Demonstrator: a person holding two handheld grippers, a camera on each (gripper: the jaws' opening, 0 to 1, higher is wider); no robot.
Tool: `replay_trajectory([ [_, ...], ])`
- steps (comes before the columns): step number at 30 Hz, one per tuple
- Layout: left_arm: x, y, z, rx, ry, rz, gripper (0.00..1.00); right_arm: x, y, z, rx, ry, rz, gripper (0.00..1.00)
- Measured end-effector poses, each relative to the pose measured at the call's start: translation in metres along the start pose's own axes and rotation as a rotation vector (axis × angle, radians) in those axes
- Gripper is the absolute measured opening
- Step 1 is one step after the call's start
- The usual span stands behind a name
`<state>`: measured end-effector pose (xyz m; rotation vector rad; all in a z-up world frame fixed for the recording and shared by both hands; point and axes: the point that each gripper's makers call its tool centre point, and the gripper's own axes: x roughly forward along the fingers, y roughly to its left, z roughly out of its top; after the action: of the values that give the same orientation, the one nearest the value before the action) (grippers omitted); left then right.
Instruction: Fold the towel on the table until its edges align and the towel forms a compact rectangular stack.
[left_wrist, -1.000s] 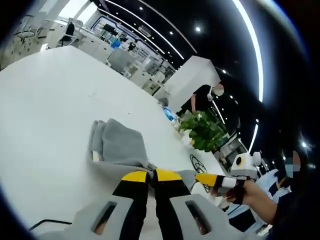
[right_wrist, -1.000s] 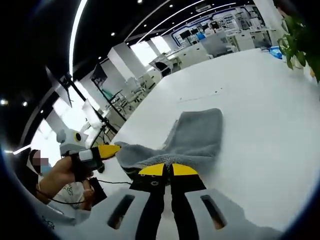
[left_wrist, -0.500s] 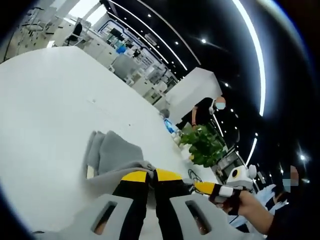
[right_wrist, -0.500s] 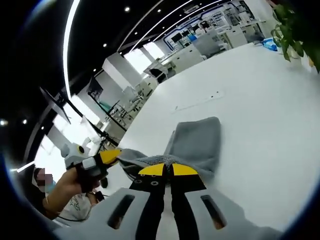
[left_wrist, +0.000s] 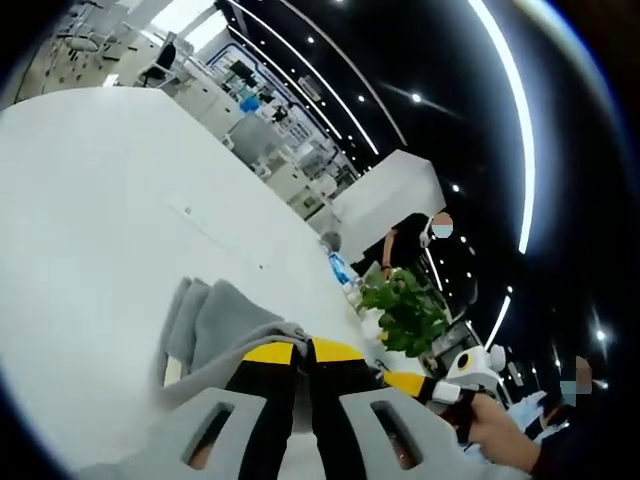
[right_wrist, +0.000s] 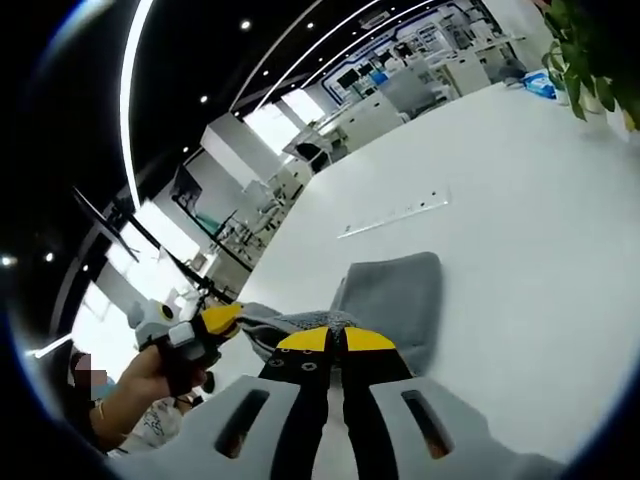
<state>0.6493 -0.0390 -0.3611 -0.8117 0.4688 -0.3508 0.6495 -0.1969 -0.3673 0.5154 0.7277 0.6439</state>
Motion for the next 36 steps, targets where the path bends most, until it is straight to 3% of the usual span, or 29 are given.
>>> replay_trajectory([
  [20, 0.035, 0.029, 0.009, -0.159, -0.051, 0.0, 0.04, 0.035, -0.023, 0.014, 0.08, -0.007, -0.008, 0.0],
  [24, 0.04, 0.03, 0.012, -0.231, -0.08, -0.01, 0.04, 0.038, -0.027, 0.017, 0.1, -0.013, -0.006, 0.0],
  [32, 0.049, 0.031, 0.012, -0.225, -0.085, 0.0, 0.04, 0.045, -0.041, 0.021, 0.134, -0.017, -0.012, 0.0],
  [36, 0.052, 0.031, 0.013, -0.207, -0.081, 0.0, 0.03, 0.049, -0.043, 0.021, 0.097, -0.01, -0.011, 0.0],
])
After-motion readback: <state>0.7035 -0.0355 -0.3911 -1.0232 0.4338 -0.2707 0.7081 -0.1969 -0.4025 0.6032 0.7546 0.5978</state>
